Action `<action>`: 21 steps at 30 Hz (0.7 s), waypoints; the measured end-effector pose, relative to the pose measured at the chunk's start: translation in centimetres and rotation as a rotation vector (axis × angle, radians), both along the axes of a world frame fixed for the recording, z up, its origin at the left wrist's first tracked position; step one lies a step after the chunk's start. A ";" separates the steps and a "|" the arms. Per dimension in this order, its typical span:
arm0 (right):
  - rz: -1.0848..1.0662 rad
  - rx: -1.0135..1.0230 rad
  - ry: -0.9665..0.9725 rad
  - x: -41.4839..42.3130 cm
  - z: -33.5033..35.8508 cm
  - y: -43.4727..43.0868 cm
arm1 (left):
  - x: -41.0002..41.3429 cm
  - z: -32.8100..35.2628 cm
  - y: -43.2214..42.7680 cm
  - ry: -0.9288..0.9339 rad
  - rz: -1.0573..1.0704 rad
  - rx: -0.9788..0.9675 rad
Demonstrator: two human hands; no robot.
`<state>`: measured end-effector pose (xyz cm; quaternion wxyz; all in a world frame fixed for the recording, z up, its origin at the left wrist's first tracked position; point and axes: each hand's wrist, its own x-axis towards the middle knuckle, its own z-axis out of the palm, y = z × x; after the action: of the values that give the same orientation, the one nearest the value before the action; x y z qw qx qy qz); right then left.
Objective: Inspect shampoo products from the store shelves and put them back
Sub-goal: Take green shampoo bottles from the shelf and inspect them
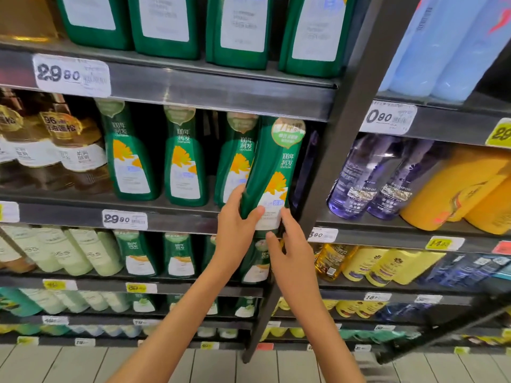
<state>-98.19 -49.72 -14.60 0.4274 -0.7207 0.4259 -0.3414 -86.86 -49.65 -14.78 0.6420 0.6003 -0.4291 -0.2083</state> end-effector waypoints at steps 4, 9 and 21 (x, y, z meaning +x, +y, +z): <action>0.010 0.050 -0.022 -0.6 -1.3 1.2 | -0.2 -0.3 -1.2 0.057 -0.046 0.002; -0.005 0.091 -0.063 -1.9 -1.9 0.8 | -1.0 -1.1 -2.6 0.099 -0.045 -0.013; 0.009 0.101 -0.012 -3.2 -2.6 0.7 | -1.5 -2.3 -5.6 0.076 -0.044 0.014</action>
<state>-101.41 -49.06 -17.17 0.4673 -0.6980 0.4371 -0.3217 -88.34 -55.24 -17.07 0.6490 0.5868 -0.4159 -0.2478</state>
